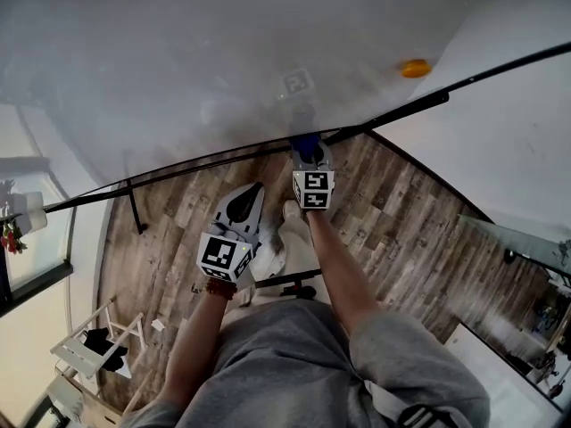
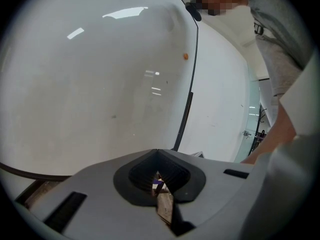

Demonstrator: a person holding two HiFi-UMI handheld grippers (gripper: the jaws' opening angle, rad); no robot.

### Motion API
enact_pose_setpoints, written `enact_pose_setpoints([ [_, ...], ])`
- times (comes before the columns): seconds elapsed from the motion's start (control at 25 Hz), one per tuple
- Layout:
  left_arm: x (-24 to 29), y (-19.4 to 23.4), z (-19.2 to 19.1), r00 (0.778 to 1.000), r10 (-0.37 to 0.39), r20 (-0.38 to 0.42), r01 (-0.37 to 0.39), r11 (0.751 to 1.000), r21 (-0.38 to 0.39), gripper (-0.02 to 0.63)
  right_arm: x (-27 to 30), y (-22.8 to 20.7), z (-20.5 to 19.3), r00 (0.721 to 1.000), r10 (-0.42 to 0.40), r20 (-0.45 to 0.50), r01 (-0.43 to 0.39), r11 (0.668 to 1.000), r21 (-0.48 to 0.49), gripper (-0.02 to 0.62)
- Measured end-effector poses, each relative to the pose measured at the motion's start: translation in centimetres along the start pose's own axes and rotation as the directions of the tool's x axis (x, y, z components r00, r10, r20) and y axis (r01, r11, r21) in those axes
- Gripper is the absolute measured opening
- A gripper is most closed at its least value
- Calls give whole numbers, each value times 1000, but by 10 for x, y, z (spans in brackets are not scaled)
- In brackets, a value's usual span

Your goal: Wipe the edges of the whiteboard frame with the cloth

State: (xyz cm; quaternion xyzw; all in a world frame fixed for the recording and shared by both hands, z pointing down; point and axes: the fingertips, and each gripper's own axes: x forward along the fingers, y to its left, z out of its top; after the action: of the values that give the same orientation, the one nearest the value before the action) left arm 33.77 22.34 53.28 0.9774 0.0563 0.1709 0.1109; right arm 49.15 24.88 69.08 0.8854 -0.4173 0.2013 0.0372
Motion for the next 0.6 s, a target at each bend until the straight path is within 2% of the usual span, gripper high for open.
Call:
enact_pose_setpoints([
  [0.16, -19, 20, -2, 1000, -25, -2, 25, 1000, 2, 9, 6, 16, 6, 1000, -24, 5, 24, 1000, -10, 138],
  [0.4, -36, 36, -7, 987, -155, -32, 156, 987, 39, 9, 7, 30, 4, 998, -69, -3, 69, 998, -4, 137],
  [0.6, -42, 50, -10, 988, -144, -47, 147, 988, 56, 9, 14, 38, 5, 998, -60, 14, 60, 998, 1, 138],
])
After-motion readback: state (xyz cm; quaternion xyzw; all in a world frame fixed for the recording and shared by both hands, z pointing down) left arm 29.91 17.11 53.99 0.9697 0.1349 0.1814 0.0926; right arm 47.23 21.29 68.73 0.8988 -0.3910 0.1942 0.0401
